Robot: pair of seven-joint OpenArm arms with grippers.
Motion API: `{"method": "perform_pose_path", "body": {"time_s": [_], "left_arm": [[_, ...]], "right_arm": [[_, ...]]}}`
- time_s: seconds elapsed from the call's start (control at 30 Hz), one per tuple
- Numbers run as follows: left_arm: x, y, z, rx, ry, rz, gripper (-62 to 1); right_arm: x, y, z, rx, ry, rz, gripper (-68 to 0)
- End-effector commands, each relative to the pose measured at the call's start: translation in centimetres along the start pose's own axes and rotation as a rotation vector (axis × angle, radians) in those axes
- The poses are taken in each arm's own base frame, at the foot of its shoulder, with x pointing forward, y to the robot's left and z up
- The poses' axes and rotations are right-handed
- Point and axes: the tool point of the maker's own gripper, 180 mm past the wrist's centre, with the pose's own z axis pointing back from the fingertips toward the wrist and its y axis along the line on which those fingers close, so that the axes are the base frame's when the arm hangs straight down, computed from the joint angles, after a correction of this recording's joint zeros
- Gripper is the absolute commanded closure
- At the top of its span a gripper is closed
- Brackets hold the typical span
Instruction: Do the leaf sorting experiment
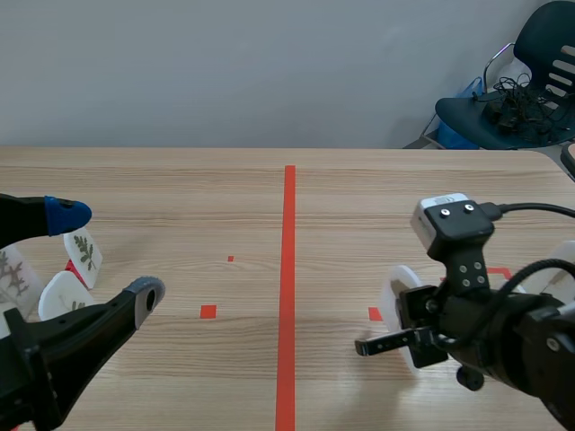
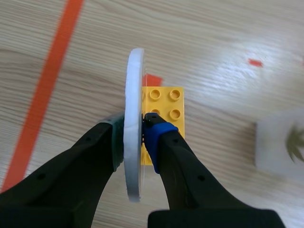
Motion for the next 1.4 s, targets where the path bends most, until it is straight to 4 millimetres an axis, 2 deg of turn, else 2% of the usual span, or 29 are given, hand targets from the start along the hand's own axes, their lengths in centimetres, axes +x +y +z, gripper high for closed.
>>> {"method": "perform_pose_path", "body": {"time_s": [0.0,0.3,0.47,0.63,0.87,0.93,1.07,1.2,1.27,1.37], "left_arm": [[0.8,-0.1,0.0,-0.009,-0.023,-0.01,-62.3],[0.7,-0.1,0.1,-0.019,-0.015,-0.022,-62.3],[0.7,-0.1,0.1,-0.019,-0.015,-0.021,-62.3],[0.7,-0.1,0.1,-0.019,-0.015,-0.021,-62.3],[0.7,-0.1,0.1,-0.019,-0.015,-0.021,-62.3],[0.7,-0.1,0.1,-0.019,-0.015,-0.021,-62.3],[0.7,-0.1,0.1,-0.019,-0.015,-0.021,-62.3],[0.7,-0.1,0.1,-0.019,-0.015,-0.021,-62.3],[0.7,-0.1,0.1,-0.019,-0.015,-0.021,-62.3],[0.7,-0.1,0.1,-0.019,-0.015,-0.021,-62.3]], "right_arm": [[1.0,-0.8,0.2,-0.023,-0.05,-0.026,-7.6],[1.5,-6.8,1.4,-0.197,-0.115,-0.055,-7.6],[1.6,-9.2,0.9,-0.246,-0.125,-0.062,-7.6],[1.1,-10.3,-0.3,-0.254,-0.102,-0.061,-7.6],[0.4,-10.4,-0.9,-0.25,-0.086,-0.072,-7.9],[0.4,-10.4,-0.9,-0.25,-0.086,-0.072,-11.2],[0.4,-10.4,-0.9,-0.25,-0.085,-0.072,-24.1],[0.8,-10.4,-0.9,-0.251,-0.092,-0.07,-25.3],[1.6,-10.5,-0.7,-0.254,-0.114,-0.065,-28.0],[4.4,-10.7,0.7,-0.267,-0.183,-0.029,-36.6]]}}
